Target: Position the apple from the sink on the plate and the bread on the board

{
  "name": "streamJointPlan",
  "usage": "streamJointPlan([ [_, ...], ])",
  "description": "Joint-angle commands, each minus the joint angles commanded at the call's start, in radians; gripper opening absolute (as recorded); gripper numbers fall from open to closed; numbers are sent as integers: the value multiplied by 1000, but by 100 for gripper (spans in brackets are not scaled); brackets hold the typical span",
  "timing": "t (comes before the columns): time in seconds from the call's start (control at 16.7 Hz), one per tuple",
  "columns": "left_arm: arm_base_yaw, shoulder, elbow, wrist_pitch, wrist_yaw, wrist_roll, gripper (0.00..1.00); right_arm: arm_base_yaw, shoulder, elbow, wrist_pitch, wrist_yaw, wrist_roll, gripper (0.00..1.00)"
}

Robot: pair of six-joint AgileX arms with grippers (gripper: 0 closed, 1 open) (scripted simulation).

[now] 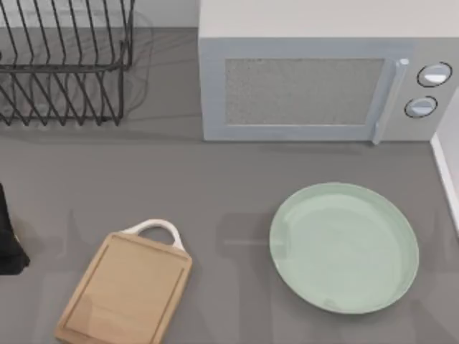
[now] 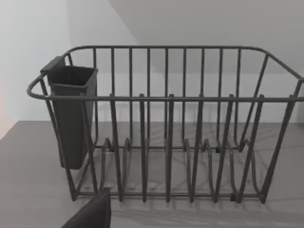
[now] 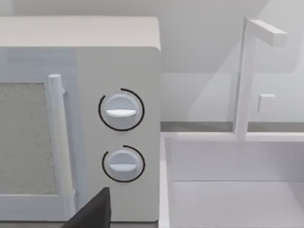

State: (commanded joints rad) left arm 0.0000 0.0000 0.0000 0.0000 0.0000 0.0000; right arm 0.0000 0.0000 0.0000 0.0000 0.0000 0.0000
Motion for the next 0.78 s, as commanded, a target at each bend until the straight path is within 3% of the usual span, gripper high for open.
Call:
streamJointPlan([
  [0.36, 0, 0, 0, 0, 0, 0, 100, -17, 140, 116, -72, 1, -15, 100],
  [0.78, 0, 0, 0, 0, 0, 0, 100, -79, 657, 540, -337, 2, -71, 100],
])
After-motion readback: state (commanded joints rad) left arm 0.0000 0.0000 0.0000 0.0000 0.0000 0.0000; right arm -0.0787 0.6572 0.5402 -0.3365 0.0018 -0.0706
